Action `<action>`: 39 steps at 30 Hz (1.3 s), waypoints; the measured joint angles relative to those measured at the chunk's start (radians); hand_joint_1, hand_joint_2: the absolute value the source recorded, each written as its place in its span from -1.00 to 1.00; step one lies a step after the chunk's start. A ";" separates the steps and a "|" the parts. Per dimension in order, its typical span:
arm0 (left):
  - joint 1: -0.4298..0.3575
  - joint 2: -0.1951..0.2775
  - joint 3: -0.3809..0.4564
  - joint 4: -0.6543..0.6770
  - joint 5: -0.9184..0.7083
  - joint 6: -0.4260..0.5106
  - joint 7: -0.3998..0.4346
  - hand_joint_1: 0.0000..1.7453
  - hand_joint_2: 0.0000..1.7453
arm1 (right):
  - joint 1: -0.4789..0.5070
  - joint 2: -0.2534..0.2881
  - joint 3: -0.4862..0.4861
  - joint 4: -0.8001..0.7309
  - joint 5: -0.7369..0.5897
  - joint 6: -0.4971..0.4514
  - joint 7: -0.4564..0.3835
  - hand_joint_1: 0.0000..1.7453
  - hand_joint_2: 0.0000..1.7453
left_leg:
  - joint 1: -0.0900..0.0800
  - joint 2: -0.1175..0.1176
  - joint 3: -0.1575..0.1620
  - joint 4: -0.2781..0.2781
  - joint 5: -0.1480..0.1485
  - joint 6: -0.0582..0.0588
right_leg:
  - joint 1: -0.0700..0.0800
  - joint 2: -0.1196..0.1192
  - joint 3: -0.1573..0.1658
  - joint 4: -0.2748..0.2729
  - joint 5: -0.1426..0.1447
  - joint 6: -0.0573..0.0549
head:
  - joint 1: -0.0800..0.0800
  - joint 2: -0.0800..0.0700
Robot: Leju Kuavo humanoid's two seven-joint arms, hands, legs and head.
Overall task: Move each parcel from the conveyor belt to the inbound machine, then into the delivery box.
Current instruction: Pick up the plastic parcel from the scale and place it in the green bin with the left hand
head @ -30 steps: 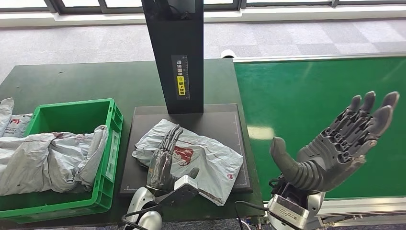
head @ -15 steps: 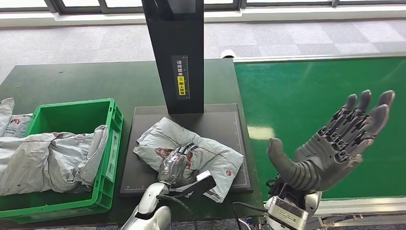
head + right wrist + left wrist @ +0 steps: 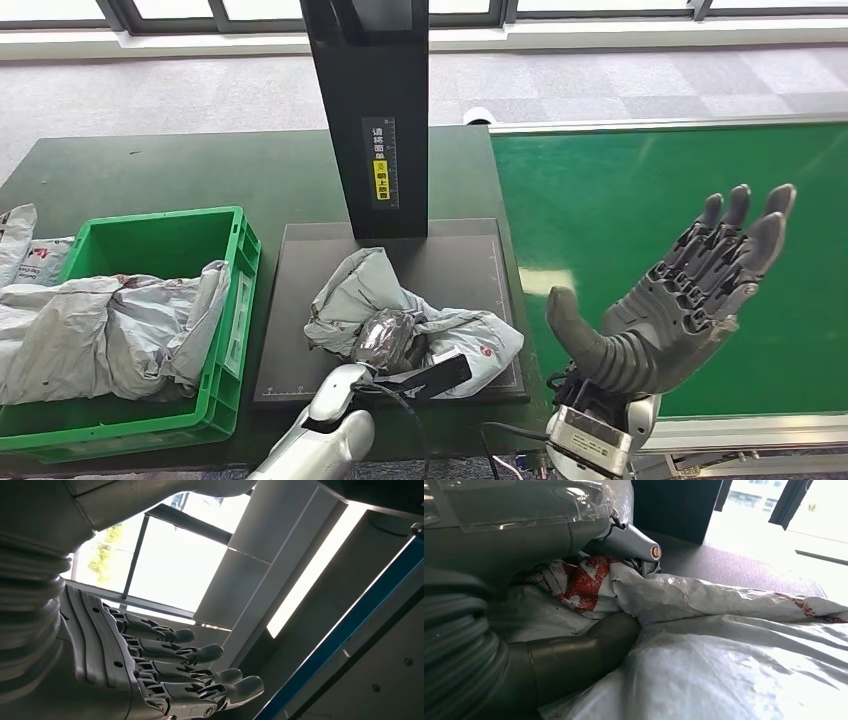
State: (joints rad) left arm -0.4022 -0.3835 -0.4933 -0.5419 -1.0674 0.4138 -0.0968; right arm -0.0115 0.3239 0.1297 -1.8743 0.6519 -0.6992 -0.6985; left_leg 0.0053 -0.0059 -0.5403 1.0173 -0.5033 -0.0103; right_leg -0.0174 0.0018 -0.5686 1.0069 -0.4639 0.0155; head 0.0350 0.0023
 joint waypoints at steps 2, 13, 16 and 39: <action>-0.011 0.000 -0.029 0.016 0.012 0.006 0.018 1.00 1.00 | 0.000 0.000 0.000 0.002 0.000 0.000 0.000 -1.00 1.00 | 0.000 0.000 0.000 0.000 0.000 0.000 | 0.000 0.000 0.002 0.000 -0.001 0.000 | 0.000 0.000; 0.049 0.020 -0.034 -0.152 -0.328 0.285 0.163 1.00 1.00 | 0.000 0.000 -0.001 0.005 0.003 0.000 0.000 -1.00 1.00 | 0.000 0.001 0.002 0.000 0.002 -0.001 | 0.000 0.001 -0.006 0.000 0.002 0.000 | 0.000 0.000; 0.084 0.025 -0.011 -0.249 -0.381 0.286 0.121 1.00 1.00 | 0.000 0.000 -0.001 0.005 0.002 0.000 0.000 -1.00 1.00 | 0.000 0.001 0.000 0.000 0.002 -0.001 | 0.000 0.002 -0.008 0.000 0.002 0.000 | 0.000 0.000; 0.273 0.054 0.199 -1.253 -0.499 0.288 -0.160 1.00 1.00 | 0.001 0.000 -0.008 0.004 -0.015 0.000 0.000 -1.00 1.00 | 0.000 0.001 -0.003 0.000 0.002 -0.001 | 0.000 0.001 -0.011 0.001 0.002 0.000 | 0.000 0.000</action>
State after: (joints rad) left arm -0.1290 -0.3292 -0.2941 -1.7954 -1.5667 0.7015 -0.2565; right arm -0.0101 0.3235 0.1221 -1.8700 0.6373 -0.6996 -0.6985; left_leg 0.0057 -0.0050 -0.5431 1.0172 -0.5009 -0.0110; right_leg -0.0170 0.0027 -0.5792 1.0075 -0.4619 0.0152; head 0.0350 0.0023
